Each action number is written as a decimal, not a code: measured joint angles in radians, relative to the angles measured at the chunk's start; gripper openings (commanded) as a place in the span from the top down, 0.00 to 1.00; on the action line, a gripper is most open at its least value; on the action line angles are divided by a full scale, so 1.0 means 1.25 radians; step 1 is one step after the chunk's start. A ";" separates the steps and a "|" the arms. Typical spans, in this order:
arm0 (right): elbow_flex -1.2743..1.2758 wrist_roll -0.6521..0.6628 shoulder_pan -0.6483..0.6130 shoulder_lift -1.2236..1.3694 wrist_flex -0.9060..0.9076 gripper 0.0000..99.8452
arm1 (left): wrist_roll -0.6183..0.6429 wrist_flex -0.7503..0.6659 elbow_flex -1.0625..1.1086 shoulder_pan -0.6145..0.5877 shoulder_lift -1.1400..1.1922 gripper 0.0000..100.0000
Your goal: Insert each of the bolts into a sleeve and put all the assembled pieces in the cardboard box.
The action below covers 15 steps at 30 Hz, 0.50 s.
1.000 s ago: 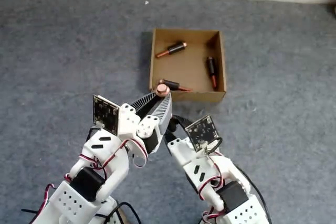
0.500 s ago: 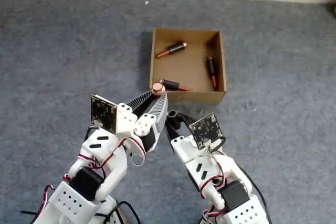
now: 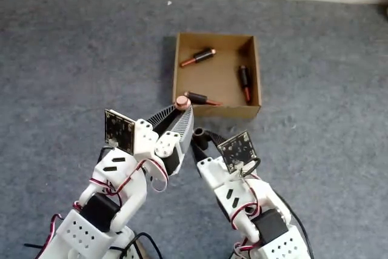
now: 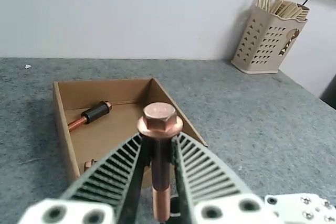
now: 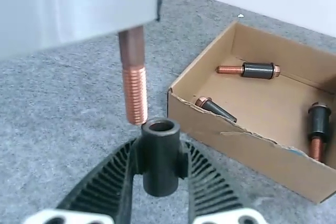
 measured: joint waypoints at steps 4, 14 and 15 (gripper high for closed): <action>0.000 0.010 0.000 0.000 0.000 0.99 | 0.000 -0.002 0.000 0.000 0.000 0.99; 0.000 0.066 0.000 0.000 0.000 0.99 | 0.000 -0.021 0.000 0.000 0.006 0.99; 0.000 0.069 0.000 0.000 0.000 0.99 | 0.000 -0.021 0.000 0.002 0.006 0.99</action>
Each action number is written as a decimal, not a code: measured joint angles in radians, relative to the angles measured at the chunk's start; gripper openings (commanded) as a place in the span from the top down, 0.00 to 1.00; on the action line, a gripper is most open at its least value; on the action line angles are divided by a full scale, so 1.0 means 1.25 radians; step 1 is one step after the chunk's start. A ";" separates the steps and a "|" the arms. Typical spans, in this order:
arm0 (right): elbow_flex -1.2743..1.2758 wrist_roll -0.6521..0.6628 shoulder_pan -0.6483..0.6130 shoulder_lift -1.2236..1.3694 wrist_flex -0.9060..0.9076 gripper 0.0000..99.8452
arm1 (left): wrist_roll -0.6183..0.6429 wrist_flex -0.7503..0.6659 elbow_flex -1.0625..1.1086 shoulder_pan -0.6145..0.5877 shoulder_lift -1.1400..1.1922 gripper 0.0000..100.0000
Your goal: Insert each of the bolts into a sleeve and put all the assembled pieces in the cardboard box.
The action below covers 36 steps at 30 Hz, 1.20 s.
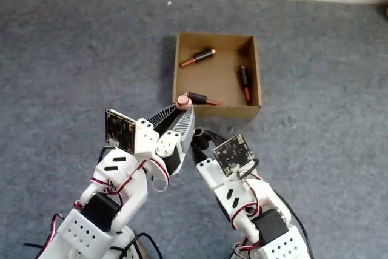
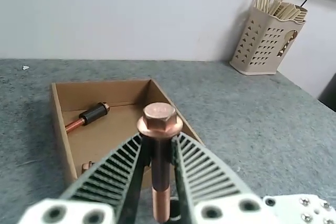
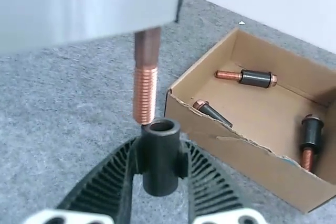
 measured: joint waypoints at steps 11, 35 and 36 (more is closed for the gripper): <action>0.000 0.002 0.000 0.000 0.000 0.99 | -0.001 0.000 0.000 0.018 0.000 0.99; -0.006 0.002 -0.004 -0.004 0.102 0.99 | 0.002 0.001 0.001 0.029 0.002 0.99; -0.006 0.002 -0.004 -0.004 0.102 0.99 | 0.002 0.001 0.001 0.028 0.002 0.99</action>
